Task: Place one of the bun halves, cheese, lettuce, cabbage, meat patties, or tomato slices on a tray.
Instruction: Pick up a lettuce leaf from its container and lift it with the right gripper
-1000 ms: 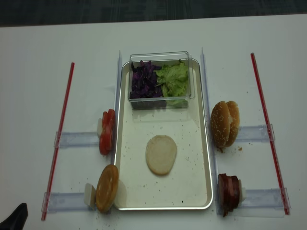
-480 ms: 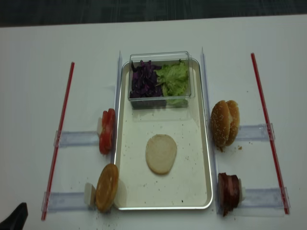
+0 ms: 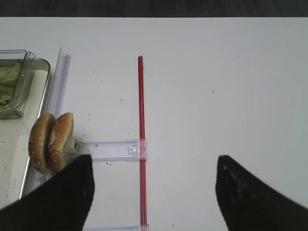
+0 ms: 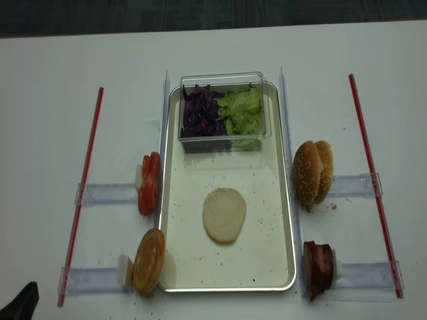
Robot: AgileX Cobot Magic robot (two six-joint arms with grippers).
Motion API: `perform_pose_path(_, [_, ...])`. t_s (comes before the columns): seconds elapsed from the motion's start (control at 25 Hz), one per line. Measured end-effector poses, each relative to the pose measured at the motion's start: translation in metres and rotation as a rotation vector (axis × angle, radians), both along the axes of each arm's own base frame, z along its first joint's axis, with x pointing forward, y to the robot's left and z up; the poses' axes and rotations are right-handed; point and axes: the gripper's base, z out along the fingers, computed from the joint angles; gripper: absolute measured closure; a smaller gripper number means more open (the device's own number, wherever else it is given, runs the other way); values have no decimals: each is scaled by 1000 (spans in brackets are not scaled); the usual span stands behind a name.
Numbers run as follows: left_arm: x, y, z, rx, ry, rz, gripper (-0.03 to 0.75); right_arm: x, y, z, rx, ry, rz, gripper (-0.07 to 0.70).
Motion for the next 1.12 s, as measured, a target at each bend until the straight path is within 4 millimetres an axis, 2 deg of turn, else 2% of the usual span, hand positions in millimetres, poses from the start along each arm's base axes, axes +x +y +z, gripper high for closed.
perform_pose_path(0.28, [0,0,0,0,0,0,296,69,-2,25,21,126,4,80])
perform_pose_path(0.56, [0,0,0,0,0,0,296,142,-5,26,18,236,23,80])
perform_pose_path(0.88, [0,0,0,0,0,0,296,219,-7,6,18,338,54,80])
perform_pose_path(1.12, [0,0,0,0,0,0,296,269,-8,-20,37,419,66,80])
